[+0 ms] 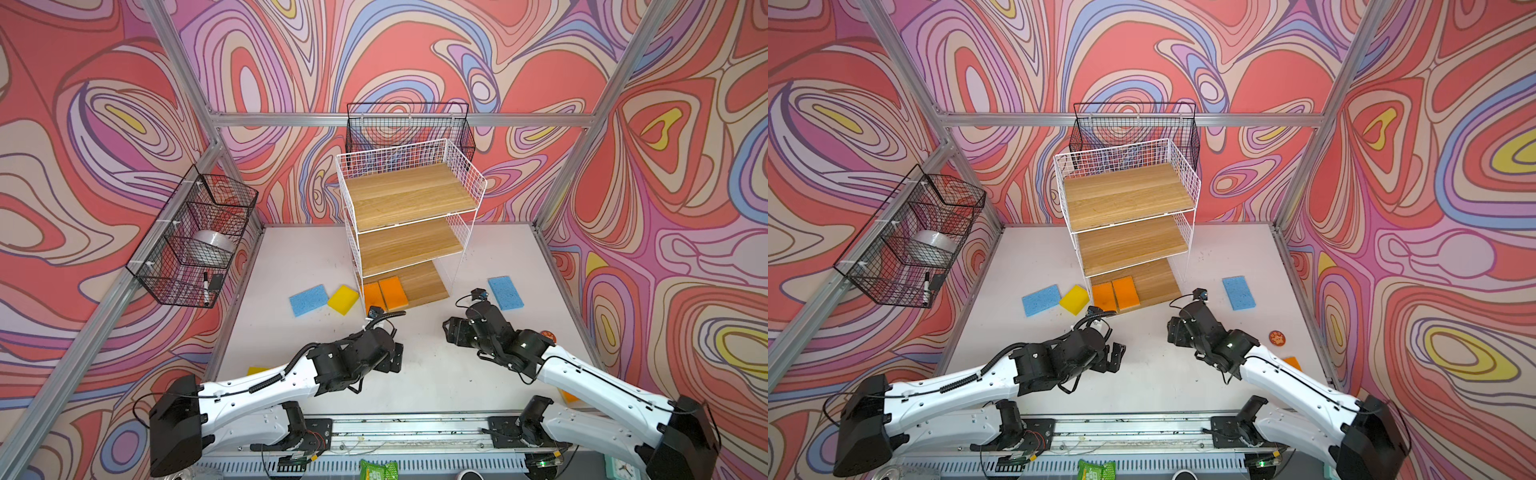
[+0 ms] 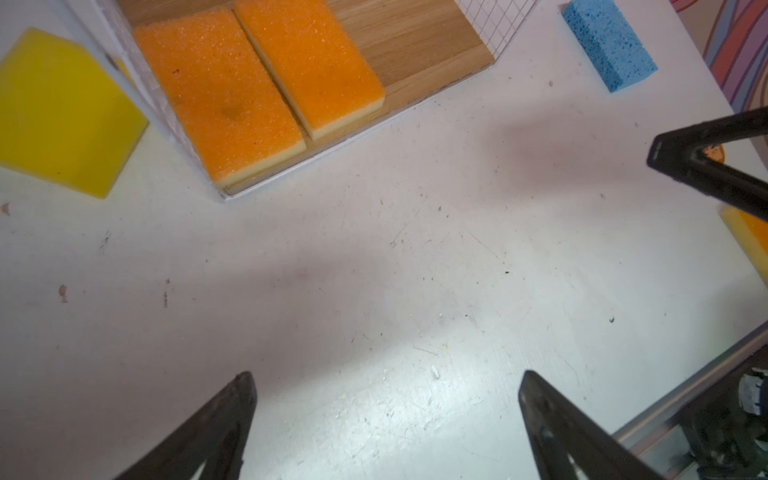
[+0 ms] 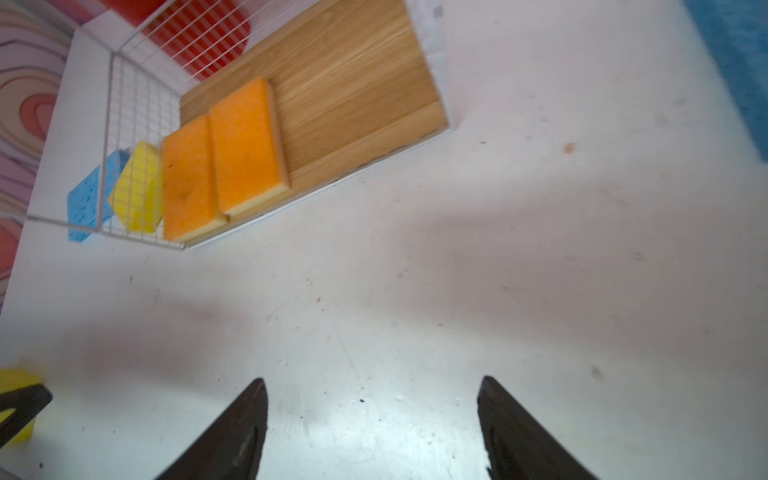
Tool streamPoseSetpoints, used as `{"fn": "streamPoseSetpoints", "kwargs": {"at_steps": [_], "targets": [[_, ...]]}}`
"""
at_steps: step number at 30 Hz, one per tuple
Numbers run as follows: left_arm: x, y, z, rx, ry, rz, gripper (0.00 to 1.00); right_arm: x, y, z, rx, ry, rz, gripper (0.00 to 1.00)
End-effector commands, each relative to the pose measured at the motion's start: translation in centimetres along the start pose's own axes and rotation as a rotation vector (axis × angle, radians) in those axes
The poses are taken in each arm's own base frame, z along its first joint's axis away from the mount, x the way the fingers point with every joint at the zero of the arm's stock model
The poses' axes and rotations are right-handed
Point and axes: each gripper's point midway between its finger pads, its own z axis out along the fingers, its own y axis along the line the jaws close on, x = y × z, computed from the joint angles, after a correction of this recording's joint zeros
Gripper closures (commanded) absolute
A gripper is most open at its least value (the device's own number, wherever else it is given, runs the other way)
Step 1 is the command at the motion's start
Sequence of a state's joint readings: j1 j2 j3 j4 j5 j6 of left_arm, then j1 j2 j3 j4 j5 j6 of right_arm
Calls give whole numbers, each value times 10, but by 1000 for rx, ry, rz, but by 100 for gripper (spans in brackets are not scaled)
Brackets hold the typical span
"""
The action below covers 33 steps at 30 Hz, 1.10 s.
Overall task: Place and organize the cleaning sponges onto the shelf
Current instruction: 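Withdraw the right gripper and move it to the orange sponge near the red badge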
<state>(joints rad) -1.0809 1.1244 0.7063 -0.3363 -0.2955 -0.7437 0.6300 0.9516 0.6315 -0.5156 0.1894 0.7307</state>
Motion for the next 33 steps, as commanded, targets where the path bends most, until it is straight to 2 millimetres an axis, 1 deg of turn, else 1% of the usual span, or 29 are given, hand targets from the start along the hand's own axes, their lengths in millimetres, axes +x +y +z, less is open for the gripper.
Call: {"fn": "streamPoseSetpoints", "kwargs": {"at_steps": [1, 3, 4, 6, 7, 9, 12, 14, 17, 21, 24, 28, 33], "targets": [[-22, -26, -1, 65, -43, 17, 0, 5, -52, -12, 129, 20, 122, 16], [-25, -32, 2, 75, -39, 35, 0, -6, -75, -21, 180, -30, 207, 14], [-24, -32, 3, 72, -33, 39, 0, -9, -86, -25, 212, -53, 246, 12], [-26, -38, 5, 97, -48, 31, 0, -16, -109, -32, 288, -98, 336, 4], [-26, -37, 5, 101, -48, 27, 0, -19, -121, -35, 327, -119, 385, 2], [-22, -37, 5, 112, -44, 25, 0, -22, -140, -40, 392, -134, 474, 2], [-18, -34, 3, 131, -41, 16, 0, -21, -170, -49, 529, -120, 610, 2], [-16, -33, 0, 151, -37, 9, 0, -22, -184, -53, 581, -98, 676, 2], [-15, -31, -2, 171, -33, -5, 0, -20, -197, -52, 571, -71, 765, 2], [-13, -29, -2, 193, -26, -17, 0, -17, -217, -56, 587, -77, 838, 3], [-10, -31, -1, 210, -12, -20, 0, -4, -233, -58, 616, -71, 903, 8], [-5, -28, 3, 210, -1, -27, 0, 19, -246, -49, 591, -42, 1010, 15], [0, -23, 4, 205, 9, -34, 0, 26, -256, -46, 607, -31, 1040, 15]]}}
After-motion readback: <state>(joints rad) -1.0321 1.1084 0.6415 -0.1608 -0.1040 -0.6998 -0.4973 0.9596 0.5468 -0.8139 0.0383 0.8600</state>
